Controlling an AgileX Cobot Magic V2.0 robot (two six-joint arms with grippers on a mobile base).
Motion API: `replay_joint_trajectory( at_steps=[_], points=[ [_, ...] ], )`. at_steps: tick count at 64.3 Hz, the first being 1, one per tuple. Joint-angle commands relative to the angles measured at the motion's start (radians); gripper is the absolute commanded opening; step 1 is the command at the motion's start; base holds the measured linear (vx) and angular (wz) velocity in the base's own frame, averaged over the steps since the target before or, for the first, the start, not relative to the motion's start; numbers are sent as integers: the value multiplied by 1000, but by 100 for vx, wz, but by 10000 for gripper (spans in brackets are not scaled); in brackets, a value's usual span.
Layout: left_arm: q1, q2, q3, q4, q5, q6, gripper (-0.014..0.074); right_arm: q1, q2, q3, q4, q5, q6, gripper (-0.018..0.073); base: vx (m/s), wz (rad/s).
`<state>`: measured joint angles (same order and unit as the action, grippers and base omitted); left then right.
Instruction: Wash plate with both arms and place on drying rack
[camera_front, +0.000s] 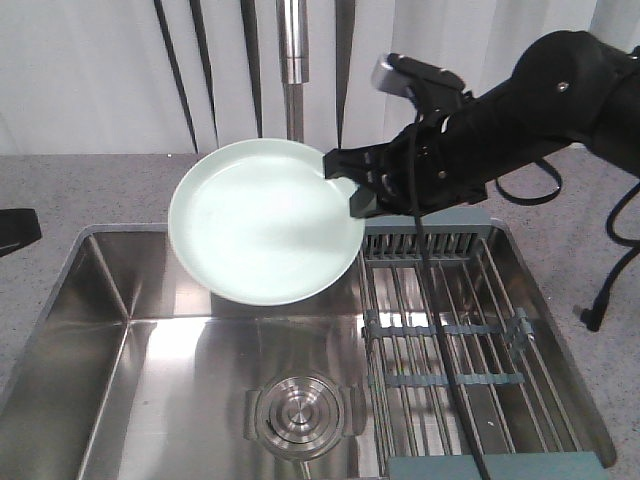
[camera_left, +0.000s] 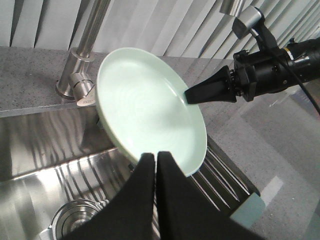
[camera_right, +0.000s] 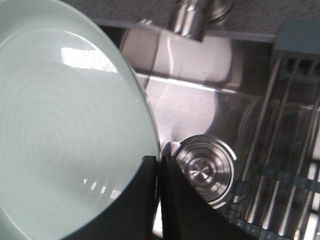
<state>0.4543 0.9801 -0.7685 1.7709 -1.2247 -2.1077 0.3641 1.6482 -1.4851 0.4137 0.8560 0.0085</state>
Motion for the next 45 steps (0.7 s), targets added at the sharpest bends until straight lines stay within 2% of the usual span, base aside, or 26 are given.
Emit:
replay_joint_trajectory(
  at_steps=[1, 11, 19, 26, 45],
  points=[
    [-5, -11, -23, 31, -59, -7, -6, -76, -75, -30, 2, -28, -19, -3, 0, 0],
    [-5, -11, -23, 32, -58, -7, -6, -192, -121, -30, -96, 100, -95, -3, 0, 0],
    [-5, -11, -23, 32, -58, -7, -6, -241, -134, -30, -241, 201, -110, -3, 0, 0],
    [-5, -11, -23, 32, -59, -7, -6, -249, -121, -30, -373, 286, -128, -3, 0, 0],
    [-5, -11, -23, 32, -59, -7, -6, -249, -34, -30, -547, 305, -138, 1, 0, 0]
  ],
)
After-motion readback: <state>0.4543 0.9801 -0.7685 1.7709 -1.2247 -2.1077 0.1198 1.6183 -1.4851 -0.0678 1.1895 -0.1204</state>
